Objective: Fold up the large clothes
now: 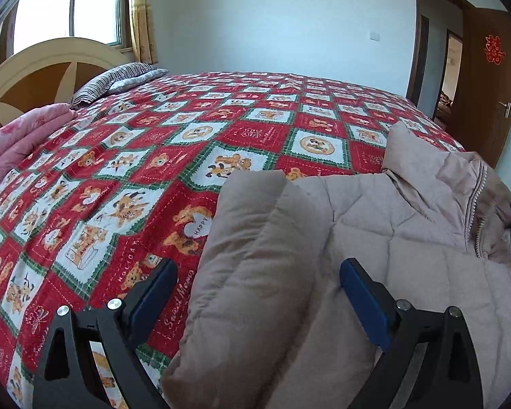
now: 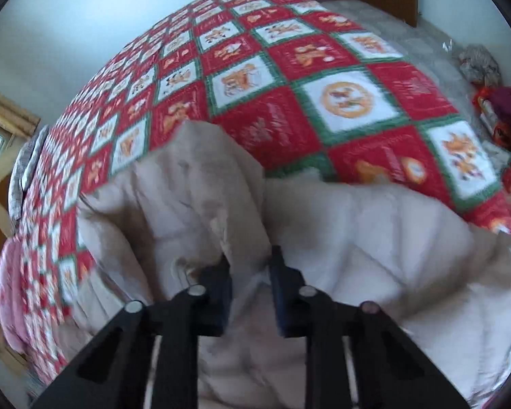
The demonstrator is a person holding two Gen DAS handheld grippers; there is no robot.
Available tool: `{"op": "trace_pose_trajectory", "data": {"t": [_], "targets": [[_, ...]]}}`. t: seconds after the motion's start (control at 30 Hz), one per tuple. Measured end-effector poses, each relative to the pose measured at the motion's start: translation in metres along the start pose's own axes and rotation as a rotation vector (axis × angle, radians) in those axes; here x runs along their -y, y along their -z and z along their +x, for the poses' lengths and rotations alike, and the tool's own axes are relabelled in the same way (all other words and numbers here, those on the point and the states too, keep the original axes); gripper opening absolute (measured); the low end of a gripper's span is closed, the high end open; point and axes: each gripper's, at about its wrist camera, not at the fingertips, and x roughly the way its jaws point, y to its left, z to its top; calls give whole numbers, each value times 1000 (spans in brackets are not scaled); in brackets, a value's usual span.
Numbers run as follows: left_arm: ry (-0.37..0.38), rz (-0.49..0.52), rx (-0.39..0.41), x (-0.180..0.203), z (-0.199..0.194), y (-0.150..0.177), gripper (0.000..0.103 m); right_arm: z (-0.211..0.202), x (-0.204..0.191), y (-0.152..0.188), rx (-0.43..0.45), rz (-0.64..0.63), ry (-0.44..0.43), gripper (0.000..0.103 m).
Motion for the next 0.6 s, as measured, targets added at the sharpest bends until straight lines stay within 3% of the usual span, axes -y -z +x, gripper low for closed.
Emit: {"op": "trace_pose_trajectory", "data": {"t": [0.1, 0.13, 0.23, 0.33, 0.47, 0.6], "targets": [[18, -5, 8, -1, -3, 0, 97, 4, 22, 23, 21, -29, 40, 17], [31, -8, 16, -2, -6, 0, 97, 6, 29, 30, 51, -30, 18, 11], [62, 11, 30, 1, -18, -5, 97, 3, 32, 55, 224, -125, -8, 10], [133, 51, 49, 17, -44, -21, 97, 0, 30, 60, 257, -133, 5, 11], [256, 177, 87, 75, -67, -65, 97, -4, 34, 62, 268, -114, -33, 11], [256, 361, 94, 155, -50, -81, 97, -4, 34, 61, 275, -110, -42, 11]]}}
